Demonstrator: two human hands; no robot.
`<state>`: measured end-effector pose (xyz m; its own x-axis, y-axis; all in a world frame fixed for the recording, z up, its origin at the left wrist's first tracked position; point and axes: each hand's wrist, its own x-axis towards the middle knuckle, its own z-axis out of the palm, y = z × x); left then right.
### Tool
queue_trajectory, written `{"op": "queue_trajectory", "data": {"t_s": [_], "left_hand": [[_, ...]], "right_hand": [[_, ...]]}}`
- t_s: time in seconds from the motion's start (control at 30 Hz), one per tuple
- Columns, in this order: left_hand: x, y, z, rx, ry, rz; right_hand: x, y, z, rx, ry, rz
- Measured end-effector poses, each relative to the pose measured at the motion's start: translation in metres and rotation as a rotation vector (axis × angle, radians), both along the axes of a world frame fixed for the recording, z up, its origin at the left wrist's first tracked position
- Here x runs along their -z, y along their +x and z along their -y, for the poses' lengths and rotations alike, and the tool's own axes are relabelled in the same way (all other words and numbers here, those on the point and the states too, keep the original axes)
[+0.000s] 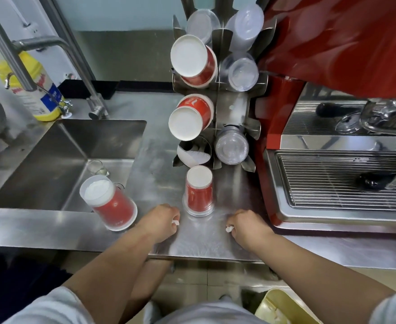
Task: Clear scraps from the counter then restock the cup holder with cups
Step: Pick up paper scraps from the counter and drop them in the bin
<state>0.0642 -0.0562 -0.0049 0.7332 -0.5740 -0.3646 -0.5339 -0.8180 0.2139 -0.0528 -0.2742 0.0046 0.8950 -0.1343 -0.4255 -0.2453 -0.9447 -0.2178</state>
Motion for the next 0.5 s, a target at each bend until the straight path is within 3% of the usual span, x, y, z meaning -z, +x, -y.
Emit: {"op": "queue_trajectory", "data": {"t_s": [0.5], "left_hand": [[-0.03, -0.02, 0.01, 0.2, -0.042, -0.016]], "right_hand": [[-0.022, -0.01, -0.001, -0.037, -0.026, -0.059]]}}
